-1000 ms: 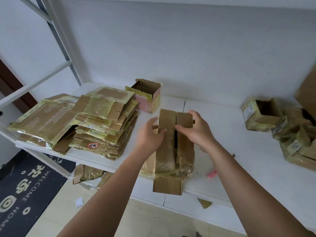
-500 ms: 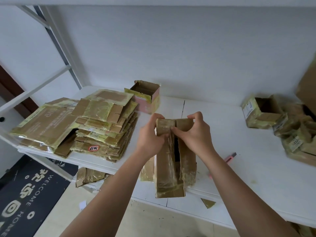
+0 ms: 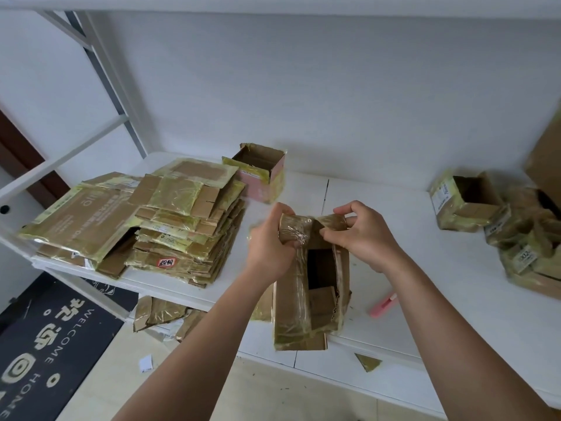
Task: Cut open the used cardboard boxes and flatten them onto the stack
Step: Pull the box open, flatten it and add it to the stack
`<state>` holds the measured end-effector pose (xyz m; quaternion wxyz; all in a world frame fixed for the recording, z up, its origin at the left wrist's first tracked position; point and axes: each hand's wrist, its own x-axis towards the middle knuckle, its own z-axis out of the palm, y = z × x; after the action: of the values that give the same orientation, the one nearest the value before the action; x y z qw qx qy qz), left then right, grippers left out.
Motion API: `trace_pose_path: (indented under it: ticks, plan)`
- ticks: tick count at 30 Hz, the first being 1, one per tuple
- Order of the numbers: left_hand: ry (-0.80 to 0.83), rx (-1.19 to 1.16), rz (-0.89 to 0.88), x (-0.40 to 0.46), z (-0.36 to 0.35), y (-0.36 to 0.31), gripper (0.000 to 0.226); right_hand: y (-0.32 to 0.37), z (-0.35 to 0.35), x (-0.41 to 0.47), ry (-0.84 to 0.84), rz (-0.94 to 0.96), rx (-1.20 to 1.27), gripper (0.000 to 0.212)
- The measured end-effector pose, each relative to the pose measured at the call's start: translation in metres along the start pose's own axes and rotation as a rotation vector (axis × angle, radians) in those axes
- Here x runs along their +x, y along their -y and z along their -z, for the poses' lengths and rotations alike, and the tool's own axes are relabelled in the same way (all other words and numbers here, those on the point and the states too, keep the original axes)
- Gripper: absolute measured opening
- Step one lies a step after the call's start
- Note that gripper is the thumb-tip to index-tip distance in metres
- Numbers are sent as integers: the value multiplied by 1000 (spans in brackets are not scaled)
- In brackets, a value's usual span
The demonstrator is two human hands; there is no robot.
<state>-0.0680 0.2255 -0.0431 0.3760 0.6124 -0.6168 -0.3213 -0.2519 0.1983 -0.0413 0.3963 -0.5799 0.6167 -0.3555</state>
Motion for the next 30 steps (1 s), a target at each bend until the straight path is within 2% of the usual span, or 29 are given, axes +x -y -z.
trace_pose_path:
  ticks: [3,5,7,9,11,13,15,17,19,21,23,25,27,30]
  plan:
    - [-4,16,0,3,0,1,47,0,9,0,41,-14,52,37]
    - [21,-59,45,7,4,5,49,-1,13,0,101,-22,100,27]
    - [84,-118,56,12,6,5,63,-4,14,2,80,-46,93,24]
    - [69,-17,49,20,1,5,73,-9,15,5,65,-125,179,24]
    - [-9,177,38,26,-3,7,59,-20,15,3,103,-207,415,22]
    - [-16,343,41,27,-4,16,39,-39,15,-2,69,-269,590,24]
    - [75,375,64,24,-6,28,39,-61,11,-10,13,-302,525,30]
    - [145,383,101,18,-7,29,58,-79,2,-16,-54,-290,275,45]
    - [182,460,124,18,-11,23,78,-87,-5,-18,-160,-203,-33,60]
    - [214,597,129,19,-15,18,84,-84,-10,-18,-208,-52,-199,56]
    - [212,696,125,19,-19,13,78,-76,-18,-16,-181,69,-200,50]
    - [196,770,102,18,-23,10,66,-69,-27,-16,-164,112,-185,46]
    - [179,783,78,18,-24,9,56,-64,-34,-14,-141,72,-162,48]
    - [196,637,93,21,-17,16,52,-61,-40,-7,-107,-12,-123,51]
